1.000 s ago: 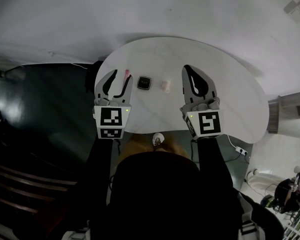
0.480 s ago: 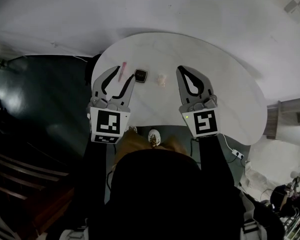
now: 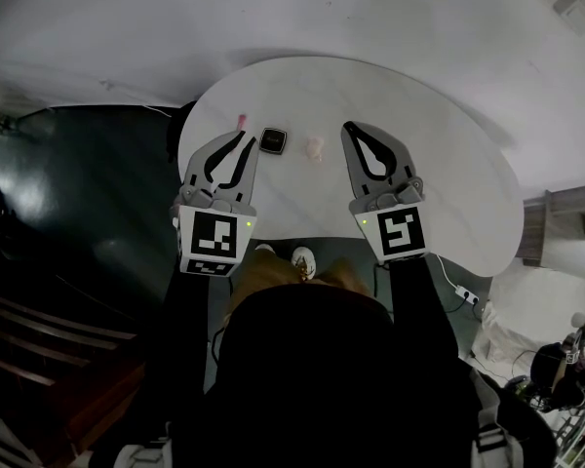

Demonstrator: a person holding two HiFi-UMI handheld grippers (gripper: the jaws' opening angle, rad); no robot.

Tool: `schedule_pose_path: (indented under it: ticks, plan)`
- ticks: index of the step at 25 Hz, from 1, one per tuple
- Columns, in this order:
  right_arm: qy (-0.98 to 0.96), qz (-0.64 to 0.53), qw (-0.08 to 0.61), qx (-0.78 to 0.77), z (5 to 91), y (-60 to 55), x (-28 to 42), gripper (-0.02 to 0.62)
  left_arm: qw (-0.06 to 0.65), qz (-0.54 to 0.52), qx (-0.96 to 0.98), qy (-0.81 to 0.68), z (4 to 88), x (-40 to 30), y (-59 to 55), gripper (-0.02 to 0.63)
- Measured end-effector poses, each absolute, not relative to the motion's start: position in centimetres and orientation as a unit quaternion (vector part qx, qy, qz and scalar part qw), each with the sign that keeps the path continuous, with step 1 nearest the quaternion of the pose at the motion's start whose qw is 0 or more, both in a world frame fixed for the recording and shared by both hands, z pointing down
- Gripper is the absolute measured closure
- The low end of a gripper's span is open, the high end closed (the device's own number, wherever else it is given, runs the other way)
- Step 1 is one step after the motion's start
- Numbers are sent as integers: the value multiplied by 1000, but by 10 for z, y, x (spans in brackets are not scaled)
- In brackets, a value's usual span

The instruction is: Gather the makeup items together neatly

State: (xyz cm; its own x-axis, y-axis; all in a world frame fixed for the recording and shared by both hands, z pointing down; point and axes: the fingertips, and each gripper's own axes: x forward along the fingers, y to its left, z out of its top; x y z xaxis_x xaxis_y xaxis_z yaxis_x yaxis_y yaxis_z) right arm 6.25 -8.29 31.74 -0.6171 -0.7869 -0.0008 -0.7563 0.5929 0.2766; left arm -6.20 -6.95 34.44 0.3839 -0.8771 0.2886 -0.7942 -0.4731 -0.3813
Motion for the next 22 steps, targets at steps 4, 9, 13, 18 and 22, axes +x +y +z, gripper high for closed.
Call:
schedule_pose_path:
  ticks: [4,9,13,18,22]
  plan:
    - [-891,-127,63,432,318,-86,60,568,98,-229,-813,526,340,-70,-70,589]
    - [-894,-125,62,427,320,-88,52,568,99,-225,-803,543,335,-82,-72,591]
    - [-896,-127,63,420,322,-89,48,568,99,-222,-803,544,334,-84,-74,591]
    - [-896,-124,66,421,324,-93,50,568,96,-221,-802,547,335,-83,-76,591]
    - [-895,-129,67,421,323,-94,49,568,98,-219,-803,546,334,-83,-77,591]
